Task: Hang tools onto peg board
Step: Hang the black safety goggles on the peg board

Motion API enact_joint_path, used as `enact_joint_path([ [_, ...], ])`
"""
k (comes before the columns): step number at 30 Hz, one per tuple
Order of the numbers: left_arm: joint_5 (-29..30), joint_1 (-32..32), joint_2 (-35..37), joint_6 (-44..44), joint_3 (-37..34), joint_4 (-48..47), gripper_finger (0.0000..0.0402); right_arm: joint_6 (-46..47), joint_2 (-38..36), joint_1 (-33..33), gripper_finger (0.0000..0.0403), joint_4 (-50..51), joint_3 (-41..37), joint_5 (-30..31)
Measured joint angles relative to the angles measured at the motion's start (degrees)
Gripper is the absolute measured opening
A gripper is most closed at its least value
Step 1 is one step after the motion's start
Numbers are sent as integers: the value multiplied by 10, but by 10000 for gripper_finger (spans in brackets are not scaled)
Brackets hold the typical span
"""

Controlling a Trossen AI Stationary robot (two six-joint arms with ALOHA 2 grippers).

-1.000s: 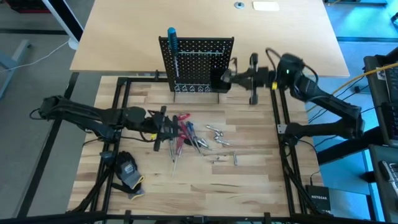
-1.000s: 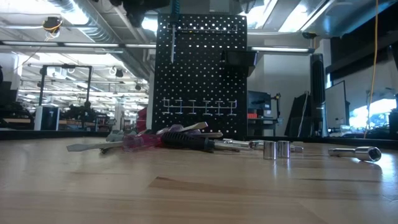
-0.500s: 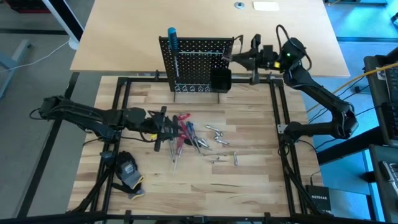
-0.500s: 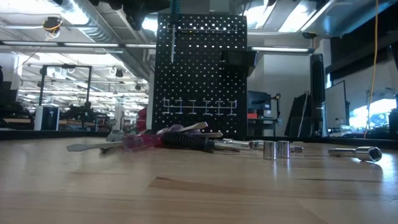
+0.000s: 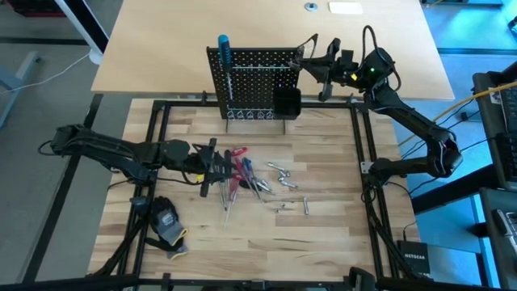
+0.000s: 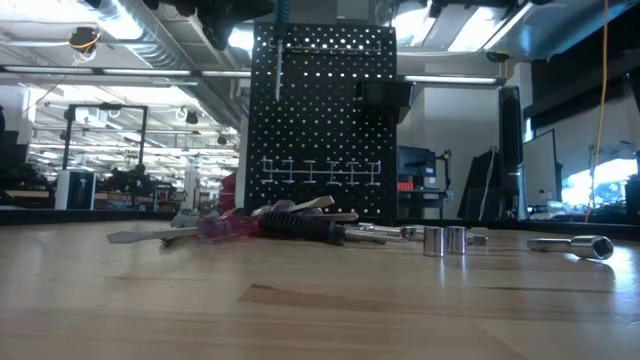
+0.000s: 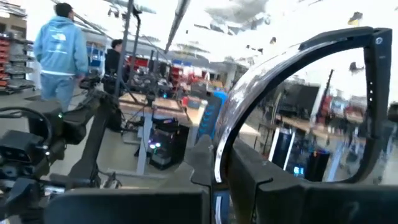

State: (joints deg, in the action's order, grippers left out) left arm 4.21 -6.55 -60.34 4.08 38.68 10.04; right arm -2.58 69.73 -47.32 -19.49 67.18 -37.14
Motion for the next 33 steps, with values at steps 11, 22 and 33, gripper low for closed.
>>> enact_joint_path([
  [11, 0, 0, 0, 1, 0, 0, 136, 12, 6, -4, 28, 29, 0, 6],
  [22, 0, 0, 0, 3, 0, 0, 136, 67, -12, -3, 28, 30, 18, 12],
  [33, 0, 0, 0, 7, 0, 1, 136, 29, -28, -4, 28, 147, 48, 74],
])
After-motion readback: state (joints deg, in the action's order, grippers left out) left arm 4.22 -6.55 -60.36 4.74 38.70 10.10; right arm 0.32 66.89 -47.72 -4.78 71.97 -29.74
